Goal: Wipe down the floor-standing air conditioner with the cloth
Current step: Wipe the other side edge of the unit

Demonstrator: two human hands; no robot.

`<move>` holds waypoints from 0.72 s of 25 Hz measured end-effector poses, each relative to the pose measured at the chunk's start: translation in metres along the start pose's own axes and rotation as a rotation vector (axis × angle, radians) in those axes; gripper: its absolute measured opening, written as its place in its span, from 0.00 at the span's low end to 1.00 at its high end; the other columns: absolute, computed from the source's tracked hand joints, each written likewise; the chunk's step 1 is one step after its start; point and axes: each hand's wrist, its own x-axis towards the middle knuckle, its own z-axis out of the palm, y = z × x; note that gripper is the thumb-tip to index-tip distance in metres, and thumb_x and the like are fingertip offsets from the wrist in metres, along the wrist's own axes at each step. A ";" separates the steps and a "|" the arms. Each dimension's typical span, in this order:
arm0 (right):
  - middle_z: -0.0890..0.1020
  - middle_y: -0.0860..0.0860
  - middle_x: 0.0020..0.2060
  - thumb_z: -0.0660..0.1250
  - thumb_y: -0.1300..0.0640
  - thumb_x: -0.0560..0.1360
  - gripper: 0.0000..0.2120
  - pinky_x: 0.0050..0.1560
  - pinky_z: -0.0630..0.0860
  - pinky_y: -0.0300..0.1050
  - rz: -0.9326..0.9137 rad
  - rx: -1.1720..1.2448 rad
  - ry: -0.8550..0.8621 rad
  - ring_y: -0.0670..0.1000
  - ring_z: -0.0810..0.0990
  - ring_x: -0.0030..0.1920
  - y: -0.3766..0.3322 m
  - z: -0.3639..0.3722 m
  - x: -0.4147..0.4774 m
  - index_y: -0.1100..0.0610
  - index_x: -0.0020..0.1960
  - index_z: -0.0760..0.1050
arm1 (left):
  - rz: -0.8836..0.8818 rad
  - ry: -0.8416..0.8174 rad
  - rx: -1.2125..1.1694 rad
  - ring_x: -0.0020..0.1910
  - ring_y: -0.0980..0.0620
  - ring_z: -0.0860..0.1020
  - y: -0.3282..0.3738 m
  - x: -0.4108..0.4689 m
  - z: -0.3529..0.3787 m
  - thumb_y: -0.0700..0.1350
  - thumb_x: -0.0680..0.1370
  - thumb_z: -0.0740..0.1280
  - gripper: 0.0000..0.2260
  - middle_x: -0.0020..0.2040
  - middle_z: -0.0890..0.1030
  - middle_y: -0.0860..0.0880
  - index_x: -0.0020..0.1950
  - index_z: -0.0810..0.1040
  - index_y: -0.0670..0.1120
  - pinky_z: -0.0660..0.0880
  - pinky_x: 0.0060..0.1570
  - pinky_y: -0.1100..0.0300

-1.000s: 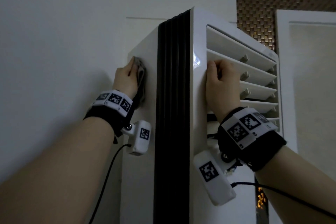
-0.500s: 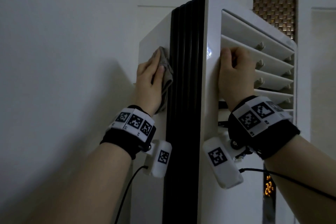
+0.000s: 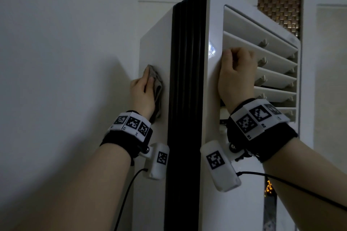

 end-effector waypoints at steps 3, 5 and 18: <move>0.68 0.50 0.51 0.58 0.54 0.80 0.09 0.62 0.67 0.50 0.006 0.008 -0.004 0.54 0.71 0.57 0.000 -0.001 -0.004 0.58 0.51 0.73 | 0.048 0.012 -0.007 0.61 0.52 0.70 -0.007 -0.022 0.003 0.41 0.83 0.55 0.19 0.63 0.71 0.39 0.74 0.63 0.44 0.62 0.69 0.63; 0.69 0.51 0.52 0.57 0.55 0.80 0.10 0.63 0.67 0.49 0.017 -0.005 0.001 0.54 0.71 0.58 -0.001 0.000 -0.006 0.59 0.52 0.74 | 0.103 0.019 -0.035 0.61 0.54 0.68 -0.016 -0.036 0.003 0.41 0.83 0.55 0.18 0.62 0.69 0.43 0.74 0.64 0.47 0.60 0.66 0.71; 0.67 0.48 0.52 0.57 0.55 0.80 0.10 0.63 0.65 0.47 0.033 0.002 0.059 0.46 0.68 0.52 -0.004 0.007 -0.013 0.59 0.53 0.73 | -0.101 0.003 -0.033 0.62 0.52 0.71 -0.070 -0.031 -0.001 0.46 0.83 0.54 0.18 0.67 0.70 0.43 0.74 0.64 0.52 0.64 0.69 0.57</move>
